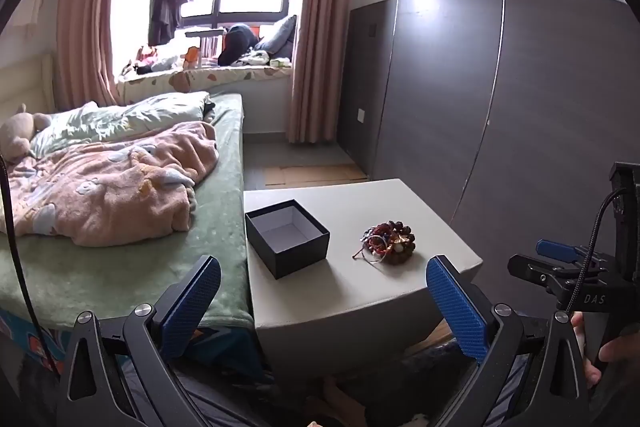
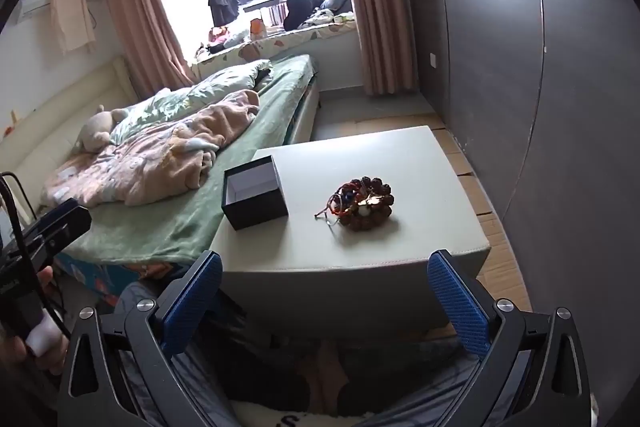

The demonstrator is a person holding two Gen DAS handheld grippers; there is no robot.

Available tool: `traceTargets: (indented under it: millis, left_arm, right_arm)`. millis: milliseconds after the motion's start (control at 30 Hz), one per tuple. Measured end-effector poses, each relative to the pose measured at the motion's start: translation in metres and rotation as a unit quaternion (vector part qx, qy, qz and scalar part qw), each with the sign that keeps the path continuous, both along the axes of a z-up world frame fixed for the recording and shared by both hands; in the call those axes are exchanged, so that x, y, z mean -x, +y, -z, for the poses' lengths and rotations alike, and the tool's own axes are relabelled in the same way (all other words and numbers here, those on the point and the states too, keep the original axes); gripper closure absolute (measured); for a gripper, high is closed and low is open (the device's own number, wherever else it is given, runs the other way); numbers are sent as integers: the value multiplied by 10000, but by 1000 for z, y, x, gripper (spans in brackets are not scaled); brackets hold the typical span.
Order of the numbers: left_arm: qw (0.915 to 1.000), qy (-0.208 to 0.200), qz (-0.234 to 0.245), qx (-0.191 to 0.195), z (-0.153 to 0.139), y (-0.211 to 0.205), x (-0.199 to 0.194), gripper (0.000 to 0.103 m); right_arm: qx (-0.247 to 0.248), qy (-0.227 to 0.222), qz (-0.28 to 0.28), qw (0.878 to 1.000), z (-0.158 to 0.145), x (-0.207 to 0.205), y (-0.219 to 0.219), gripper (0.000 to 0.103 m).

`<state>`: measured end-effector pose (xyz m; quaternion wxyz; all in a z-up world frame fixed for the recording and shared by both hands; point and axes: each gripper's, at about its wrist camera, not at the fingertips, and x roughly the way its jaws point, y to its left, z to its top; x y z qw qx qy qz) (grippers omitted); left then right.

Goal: Organize jewelry

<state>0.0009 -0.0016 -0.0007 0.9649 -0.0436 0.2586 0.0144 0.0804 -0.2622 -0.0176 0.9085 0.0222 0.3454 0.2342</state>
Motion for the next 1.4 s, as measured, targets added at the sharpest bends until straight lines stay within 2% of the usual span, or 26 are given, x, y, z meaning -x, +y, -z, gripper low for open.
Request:
traceTargets:
  millis: [167, 267, 333, 600, 833, 1167, 1400]
  left_arm:
    - [9999, -45, 11, -160, 1, -16, 0, 1]
    - [9998, -184, 46, -17, -7, -13, 12, 0]
    - [9999, -132, 42, 67, -9, -8, 10, 1]
    - [9998, -146, 56, 131, -7, -6, 14, 1]
    - [9996, -144, 42, 218, -8, -5, 19, 1]
    - [9997, -239, 16, 83, -8, -12, 29, 1]
    - [9994, -324, 60, 66, -13, -16, 40, 1]
  right_arm:
    - [-41, 54, -1, 10000, -4, 6, 2, 0]
    - [-103, 26, 16, 9999, -5, 8, -2, 0]
    - [-98, 1, 9, 10000, -6, 7, -5, 0]
    - [-188, -129, -87, 9997, -11, 17, -12, 0]
    - [-69, -168, -94, 9998, -12, 22, -8, 0]
    - [46, -361, 73, 9993, -22, 33, -9, 0]
    - [93, -528, -29, 9986, -26, 48, -9, 0]
